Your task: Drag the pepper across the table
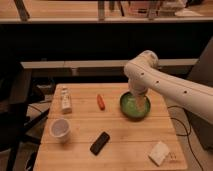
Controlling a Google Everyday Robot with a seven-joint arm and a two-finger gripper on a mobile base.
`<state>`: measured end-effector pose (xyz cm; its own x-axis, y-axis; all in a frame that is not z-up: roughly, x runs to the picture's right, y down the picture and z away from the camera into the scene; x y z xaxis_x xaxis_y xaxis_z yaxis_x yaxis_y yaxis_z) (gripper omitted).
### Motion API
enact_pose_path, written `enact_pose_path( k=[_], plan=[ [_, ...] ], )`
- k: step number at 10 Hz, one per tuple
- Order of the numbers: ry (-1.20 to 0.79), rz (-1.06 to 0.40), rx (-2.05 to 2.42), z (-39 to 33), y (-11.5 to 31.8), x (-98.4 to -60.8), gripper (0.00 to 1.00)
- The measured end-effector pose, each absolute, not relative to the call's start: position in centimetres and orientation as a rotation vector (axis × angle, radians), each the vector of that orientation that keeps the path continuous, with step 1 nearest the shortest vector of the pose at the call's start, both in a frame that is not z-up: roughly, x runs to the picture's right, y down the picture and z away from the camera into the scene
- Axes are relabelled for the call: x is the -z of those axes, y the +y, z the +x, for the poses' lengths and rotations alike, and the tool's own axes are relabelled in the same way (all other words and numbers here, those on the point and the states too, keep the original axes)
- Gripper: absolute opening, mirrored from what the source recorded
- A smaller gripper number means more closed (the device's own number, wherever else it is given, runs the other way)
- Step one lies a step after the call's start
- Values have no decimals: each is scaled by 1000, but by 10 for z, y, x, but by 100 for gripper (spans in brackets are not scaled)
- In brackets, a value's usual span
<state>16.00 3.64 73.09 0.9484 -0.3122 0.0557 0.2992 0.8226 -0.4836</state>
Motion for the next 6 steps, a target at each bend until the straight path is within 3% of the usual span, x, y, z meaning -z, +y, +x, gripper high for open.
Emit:
enact_pose_path(
  k=[6],
  plan=[
    [3,-487,425,140,19,-745,80]
  ],
)
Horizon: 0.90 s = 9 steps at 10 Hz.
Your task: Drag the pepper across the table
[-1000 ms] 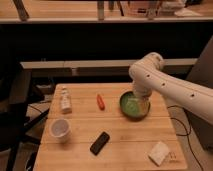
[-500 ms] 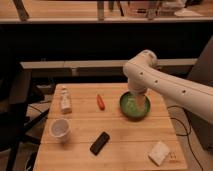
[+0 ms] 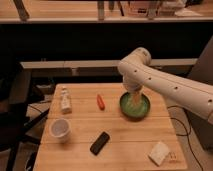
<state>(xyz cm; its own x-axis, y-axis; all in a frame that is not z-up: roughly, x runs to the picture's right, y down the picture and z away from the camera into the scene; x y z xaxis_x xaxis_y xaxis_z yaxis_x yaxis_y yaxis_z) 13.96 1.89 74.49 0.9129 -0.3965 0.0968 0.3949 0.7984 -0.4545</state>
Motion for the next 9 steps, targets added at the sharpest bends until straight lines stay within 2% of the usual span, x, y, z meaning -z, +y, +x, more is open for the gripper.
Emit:
enact_pose_path(
  k=[9],
  plan=[
    [-63,-465,550,104,8,-763,80]
  ],
)
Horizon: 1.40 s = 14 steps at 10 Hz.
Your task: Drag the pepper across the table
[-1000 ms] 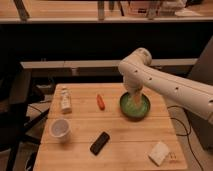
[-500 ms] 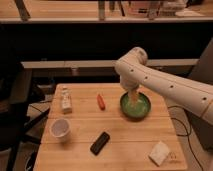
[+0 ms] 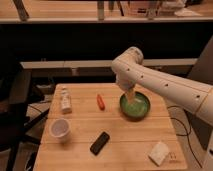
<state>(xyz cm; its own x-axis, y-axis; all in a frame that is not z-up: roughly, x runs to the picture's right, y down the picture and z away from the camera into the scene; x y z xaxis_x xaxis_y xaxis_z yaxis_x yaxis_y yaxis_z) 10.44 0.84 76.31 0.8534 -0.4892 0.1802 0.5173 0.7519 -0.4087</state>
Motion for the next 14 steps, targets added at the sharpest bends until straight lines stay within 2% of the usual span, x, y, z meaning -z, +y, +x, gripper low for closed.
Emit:
enact_pose_path(
  k=[14],
  plan=[
    [-164,-457,731,70,16,-803,80]
  ],
)
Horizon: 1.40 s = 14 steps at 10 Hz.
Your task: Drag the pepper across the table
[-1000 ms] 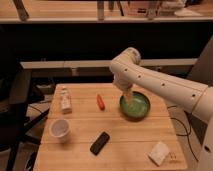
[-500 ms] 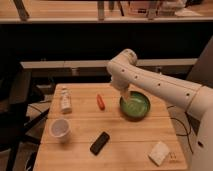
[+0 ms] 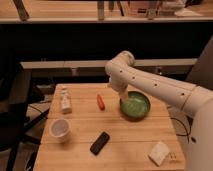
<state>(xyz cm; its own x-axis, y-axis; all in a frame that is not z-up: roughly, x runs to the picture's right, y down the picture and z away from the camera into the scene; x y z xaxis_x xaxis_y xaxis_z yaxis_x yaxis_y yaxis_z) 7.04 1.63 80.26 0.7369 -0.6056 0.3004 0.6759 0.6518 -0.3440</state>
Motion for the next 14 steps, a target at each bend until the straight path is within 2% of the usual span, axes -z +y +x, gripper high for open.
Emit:
enact_pose_path(
  k=[14],
  plan=[
    [-259,-513,861,42,34,-854,80]
  ],
)
